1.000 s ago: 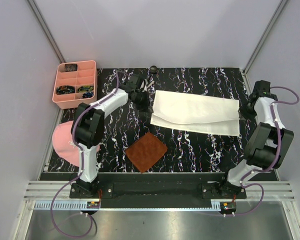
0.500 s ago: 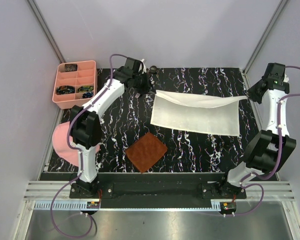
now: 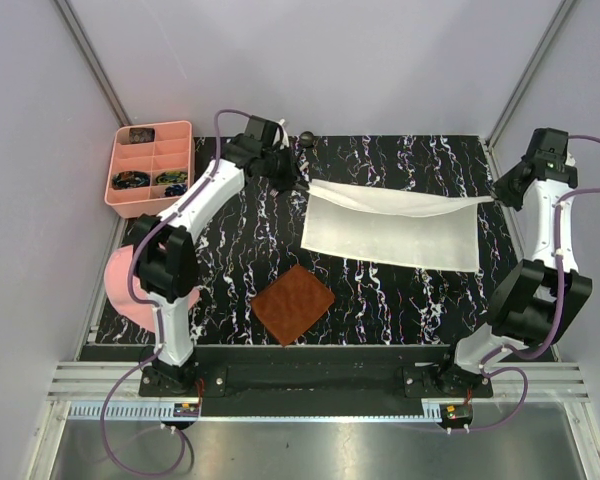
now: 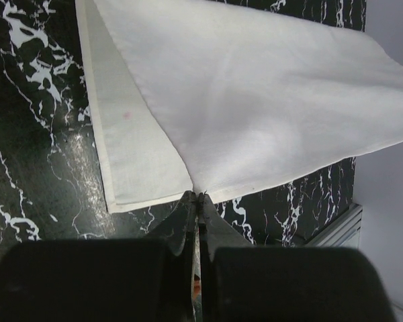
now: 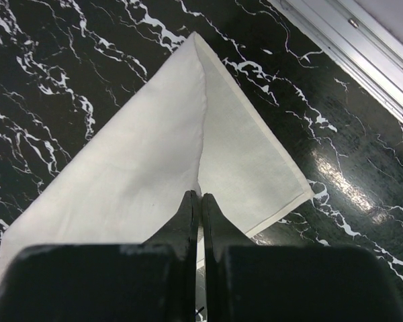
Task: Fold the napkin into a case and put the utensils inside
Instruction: Smooth out the rectangle-folded napkin at the center of the board, then pick up the rectangle-folded napkin from the center of the board.
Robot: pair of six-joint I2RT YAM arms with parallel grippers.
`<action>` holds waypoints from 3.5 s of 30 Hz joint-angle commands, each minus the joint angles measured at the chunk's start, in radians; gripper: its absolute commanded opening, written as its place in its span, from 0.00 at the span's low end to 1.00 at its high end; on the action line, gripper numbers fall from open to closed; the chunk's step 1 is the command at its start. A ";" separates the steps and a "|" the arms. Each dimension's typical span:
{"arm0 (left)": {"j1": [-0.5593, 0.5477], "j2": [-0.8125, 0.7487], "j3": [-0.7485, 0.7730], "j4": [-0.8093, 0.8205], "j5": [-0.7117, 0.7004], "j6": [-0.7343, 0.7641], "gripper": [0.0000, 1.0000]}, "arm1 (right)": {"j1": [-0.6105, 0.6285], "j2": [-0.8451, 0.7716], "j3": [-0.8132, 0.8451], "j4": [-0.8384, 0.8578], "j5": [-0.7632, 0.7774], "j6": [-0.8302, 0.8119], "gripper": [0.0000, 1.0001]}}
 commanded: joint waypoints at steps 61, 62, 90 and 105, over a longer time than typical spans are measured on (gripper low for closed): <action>-0.048 -0.038 -0.346 0.095 -0.177 0.055 0.45 | -0.004 -0.063 -0.499 0.138 0.187 -0.031 0.59; -0.047 -0.050 -0.342 0.088 -0.181 0.058 0.49 | -0.002 -0.077 -0.497 0.140 0.185 -0.043 0.69; -0.084 0.000 -0.230 0.100 0.049 0.064 0.36 | -0.001 0.317 -0.213 0.382 -0.056 -0.339 0.77; -0.036 0.034 -0.202 0.163 0.157 -0.011 0.36 | 0.073 0.454 -0.170 0.301 0.081 -0.374 0.43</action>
